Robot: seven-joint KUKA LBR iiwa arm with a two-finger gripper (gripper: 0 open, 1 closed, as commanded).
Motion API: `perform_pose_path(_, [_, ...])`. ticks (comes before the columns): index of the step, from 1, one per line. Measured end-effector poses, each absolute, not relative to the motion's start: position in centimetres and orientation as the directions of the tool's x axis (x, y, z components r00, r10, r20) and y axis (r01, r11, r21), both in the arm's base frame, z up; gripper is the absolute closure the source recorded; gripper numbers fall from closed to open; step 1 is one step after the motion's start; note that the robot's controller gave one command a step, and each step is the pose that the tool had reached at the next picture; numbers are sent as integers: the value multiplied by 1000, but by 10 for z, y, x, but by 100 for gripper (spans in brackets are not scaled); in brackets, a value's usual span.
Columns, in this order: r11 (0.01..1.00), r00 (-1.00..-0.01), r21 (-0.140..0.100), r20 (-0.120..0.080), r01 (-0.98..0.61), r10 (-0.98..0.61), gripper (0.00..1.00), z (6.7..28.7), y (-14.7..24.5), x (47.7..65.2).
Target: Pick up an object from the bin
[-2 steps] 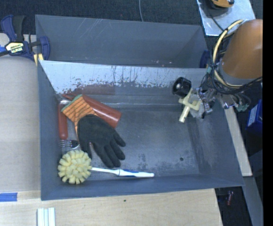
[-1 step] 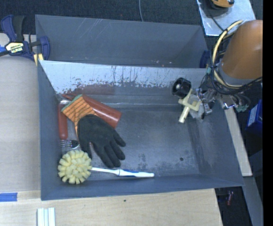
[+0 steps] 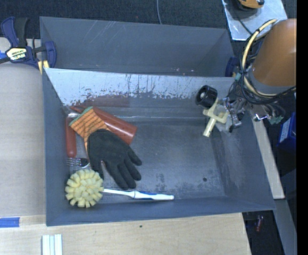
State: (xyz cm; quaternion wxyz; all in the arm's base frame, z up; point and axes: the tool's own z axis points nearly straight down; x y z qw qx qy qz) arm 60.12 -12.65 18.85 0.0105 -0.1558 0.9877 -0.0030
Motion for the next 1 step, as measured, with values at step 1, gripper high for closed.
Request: perform_pose_path(1, [952, -951, -9, -20, -307, -307, 100, 220, -126, 601])
